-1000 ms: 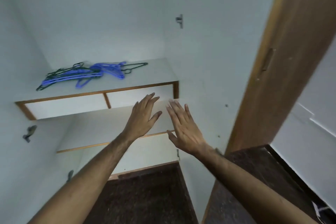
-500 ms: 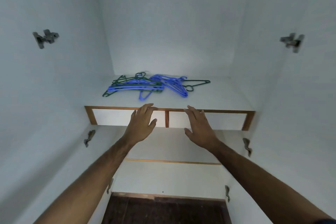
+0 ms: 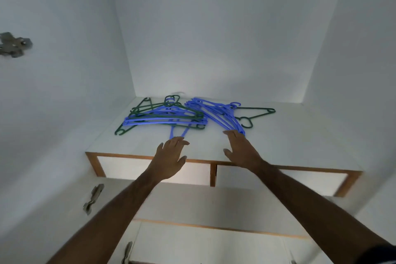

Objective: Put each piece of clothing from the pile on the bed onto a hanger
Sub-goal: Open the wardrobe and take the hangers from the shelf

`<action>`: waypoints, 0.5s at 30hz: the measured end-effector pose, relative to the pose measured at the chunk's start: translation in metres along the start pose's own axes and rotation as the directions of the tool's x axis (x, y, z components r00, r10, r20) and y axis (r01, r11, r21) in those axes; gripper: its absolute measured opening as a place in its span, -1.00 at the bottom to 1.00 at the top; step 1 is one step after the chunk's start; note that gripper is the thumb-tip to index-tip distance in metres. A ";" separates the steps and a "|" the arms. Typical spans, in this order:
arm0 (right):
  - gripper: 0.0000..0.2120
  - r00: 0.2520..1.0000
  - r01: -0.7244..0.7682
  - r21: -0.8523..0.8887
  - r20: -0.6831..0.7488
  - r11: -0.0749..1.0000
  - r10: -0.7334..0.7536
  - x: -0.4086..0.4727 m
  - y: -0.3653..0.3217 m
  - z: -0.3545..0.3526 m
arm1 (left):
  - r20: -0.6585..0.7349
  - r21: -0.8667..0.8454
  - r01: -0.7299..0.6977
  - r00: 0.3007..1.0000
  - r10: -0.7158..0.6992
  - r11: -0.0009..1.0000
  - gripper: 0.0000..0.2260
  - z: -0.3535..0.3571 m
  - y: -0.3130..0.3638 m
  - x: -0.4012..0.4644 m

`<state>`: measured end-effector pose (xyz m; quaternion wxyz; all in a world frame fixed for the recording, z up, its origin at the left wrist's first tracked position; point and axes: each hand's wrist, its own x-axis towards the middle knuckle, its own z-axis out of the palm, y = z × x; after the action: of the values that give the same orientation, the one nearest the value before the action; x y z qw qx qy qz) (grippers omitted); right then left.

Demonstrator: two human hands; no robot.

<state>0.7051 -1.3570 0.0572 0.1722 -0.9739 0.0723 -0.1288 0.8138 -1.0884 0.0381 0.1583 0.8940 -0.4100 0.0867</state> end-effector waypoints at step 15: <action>-0.45 0.948 -0.200 -0.085 0.236 0.976 0.215 0.245 0.065 0.062 | 0.072 0.101 0.124 0.989 -0.131 0.987 -0.43 0.032 -0.130 0.159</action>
<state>0.9504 -1.4436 0.0337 0.1629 -0.9741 0.1564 0.0127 1.0165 -1.1318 0.0258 0.1038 0.9278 -0.3531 0.0610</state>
